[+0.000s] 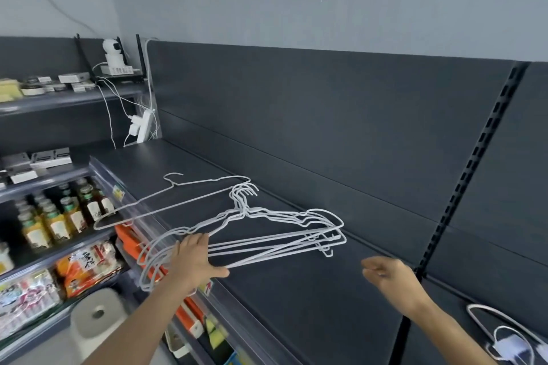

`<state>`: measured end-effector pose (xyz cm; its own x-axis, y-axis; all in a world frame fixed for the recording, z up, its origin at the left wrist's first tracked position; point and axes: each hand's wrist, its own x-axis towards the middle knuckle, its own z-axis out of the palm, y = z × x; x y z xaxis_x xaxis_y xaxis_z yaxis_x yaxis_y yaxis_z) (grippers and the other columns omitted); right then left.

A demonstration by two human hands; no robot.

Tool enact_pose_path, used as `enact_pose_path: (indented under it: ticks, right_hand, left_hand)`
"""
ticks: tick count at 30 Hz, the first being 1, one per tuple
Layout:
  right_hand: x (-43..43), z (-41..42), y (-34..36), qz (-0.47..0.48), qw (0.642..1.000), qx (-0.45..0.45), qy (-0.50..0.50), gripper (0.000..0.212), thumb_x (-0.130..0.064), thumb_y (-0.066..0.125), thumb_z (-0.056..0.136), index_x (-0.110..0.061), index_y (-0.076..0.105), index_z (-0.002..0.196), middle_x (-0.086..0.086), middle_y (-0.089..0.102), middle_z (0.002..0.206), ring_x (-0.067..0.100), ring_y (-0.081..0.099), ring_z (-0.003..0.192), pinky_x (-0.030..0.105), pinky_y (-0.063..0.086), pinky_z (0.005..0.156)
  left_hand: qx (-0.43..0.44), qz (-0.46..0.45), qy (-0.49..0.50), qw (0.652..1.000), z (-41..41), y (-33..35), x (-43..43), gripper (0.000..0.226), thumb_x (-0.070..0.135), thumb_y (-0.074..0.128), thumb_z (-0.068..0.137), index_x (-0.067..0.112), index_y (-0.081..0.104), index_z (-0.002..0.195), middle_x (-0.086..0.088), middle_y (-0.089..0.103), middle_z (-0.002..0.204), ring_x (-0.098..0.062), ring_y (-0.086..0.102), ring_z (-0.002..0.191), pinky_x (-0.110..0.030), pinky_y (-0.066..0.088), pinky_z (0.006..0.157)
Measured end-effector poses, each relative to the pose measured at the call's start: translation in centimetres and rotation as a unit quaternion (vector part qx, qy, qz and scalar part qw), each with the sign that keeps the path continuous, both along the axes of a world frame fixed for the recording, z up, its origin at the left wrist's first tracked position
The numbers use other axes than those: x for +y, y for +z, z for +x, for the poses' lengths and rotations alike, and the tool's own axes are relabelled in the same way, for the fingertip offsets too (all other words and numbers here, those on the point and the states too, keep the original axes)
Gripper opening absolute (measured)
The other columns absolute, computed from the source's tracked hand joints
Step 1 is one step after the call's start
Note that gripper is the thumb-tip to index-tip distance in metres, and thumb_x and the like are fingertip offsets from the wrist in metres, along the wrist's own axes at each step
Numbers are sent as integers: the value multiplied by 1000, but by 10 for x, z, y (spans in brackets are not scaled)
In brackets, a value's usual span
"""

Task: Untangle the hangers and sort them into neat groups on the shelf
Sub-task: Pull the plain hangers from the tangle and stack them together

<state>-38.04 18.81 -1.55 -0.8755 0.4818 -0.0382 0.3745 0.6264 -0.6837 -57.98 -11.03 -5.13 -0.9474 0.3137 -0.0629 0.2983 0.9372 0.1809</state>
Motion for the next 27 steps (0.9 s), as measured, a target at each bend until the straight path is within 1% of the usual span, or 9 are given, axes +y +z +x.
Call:
enact_pose_path:
  ticks: [2,5,9,12,14,17,18,23,27]
  right_hand:
    - [-2,1,-2,5,1000,-1,-4,27,-13,54,90,-5,61,115,7,64,116,20,57,112,23,41,90]
    - [-4,7,-5,24,1000,-2,-15,31,-16,54,90,-8,58,120,6,60,124,18,56,115,18,38,89]
    - [2,33,-8,95,995,-33,-27,37,-21,51,92,-12,52,127,5,54,131,19,53,118,23,38,95]
    - [13,67,-9,158,985,-50,-49,37,-25,50,91,-13,51,127,5,53,131,21,52,117,27,39,95]
    - [20,87,-8,186,979,-71,-52,37,-27,49,91,-12,50,125,6,53,128,22,50,119,29,38,96]
    - [36,136,-6,193,973,-91,-91,26,-30,51,90,-14,53,110,4,55,113,26,53,112,33,41,89]
    - [42,154,-5,197,970,-94,-106,27,-31,51,89,-13,53,110,5,56,113,26,54,110,33,41,88]
    - [73,259,-1,206,956,-110,-178,50,-40,50,89,-18,41,133,3,49,133,22,48,121,33,41,98]
    - [96,347,0,190,945,-121,-237,51,-39,50,89,-16,40,134,4,48,133,23,52,116,34,44,95]
  left_hand:
    - [18,10,-16,1000,3,2,6,94,62,57,75,11,19,144,-8,23,152,-23,17,141,-41,11,118]
    - [62,32,-67,995,16,11,26,74,54,50,85,11,29,142,-6,31,147,-21,25,137,-36,16,116]
    - [80,63,-166,981,53,22,70,60,44,50,88,12,37,137,-5,41,141,-22,35,131,-30,22,111]
    - [50,73,-242,966,91,27,109,55,40,51,89,12,40,135,-5,44,139,-21,36,130,-29,24,110]
    - [29,74,-277,958,113,30,127,56,39,50,90,12,37,137,-4,41,142,-19,33,133,-27,22,111]
    - [12,83,-335,938,149,32,162,55,38,48,92,14,34,139,-1,39,144,-16,30,135,-27,23,111]
    - [7,86,-353,932,161,32,174,54,37,48,92,14,35,139,-1,39,143,-16,31,135,-27,24,111]
    - [-9,92,-429,899,235,36,239,54,37,48,92,14,35,139,0,40,143,-16,31,135,-27,27,109]
    - [-3,89,-479,873,312,40,288,48,37,48,91,14,43,132,-1,46,136,-19,36,129,-29,32,104]
